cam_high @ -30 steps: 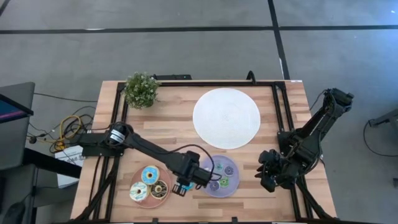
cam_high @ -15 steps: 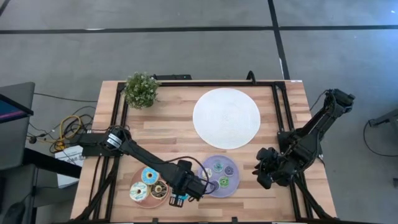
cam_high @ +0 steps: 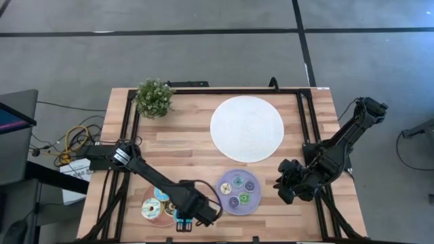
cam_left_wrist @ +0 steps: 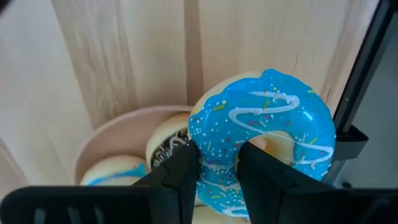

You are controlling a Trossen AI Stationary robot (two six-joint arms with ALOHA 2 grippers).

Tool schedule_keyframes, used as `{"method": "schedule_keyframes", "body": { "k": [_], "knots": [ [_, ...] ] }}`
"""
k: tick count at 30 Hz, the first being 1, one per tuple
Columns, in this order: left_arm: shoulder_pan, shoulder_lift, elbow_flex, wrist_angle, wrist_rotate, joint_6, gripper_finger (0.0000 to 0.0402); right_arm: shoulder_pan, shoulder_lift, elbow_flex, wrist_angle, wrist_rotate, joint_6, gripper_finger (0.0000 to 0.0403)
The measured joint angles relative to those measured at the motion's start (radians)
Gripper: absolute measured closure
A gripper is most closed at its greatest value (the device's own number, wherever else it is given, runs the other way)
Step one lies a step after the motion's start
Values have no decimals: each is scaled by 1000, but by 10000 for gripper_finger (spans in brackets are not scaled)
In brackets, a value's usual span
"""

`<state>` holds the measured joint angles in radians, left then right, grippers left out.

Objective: Pick & Place donuts
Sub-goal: Put the big light blue donut on the pink plate

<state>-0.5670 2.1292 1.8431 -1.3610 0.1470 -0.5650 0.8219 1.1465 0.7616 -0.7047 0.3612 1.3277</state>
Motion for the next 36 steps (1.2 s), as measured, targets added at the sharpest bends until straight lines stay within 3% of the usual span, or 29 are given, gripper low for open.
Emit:
{"method": "schedule_keyframes", "body": {
  "k": [13, 36],
  "knots": [
    [-16, -2, -8, 17, -65, -138, 303, 0, 0, 0, 11, 2, 74, 280],
    [-41, -231, -415, 283, -57, -70, 303, 0, 0, 0, 18, 3, 149, 280]
  ]
}}
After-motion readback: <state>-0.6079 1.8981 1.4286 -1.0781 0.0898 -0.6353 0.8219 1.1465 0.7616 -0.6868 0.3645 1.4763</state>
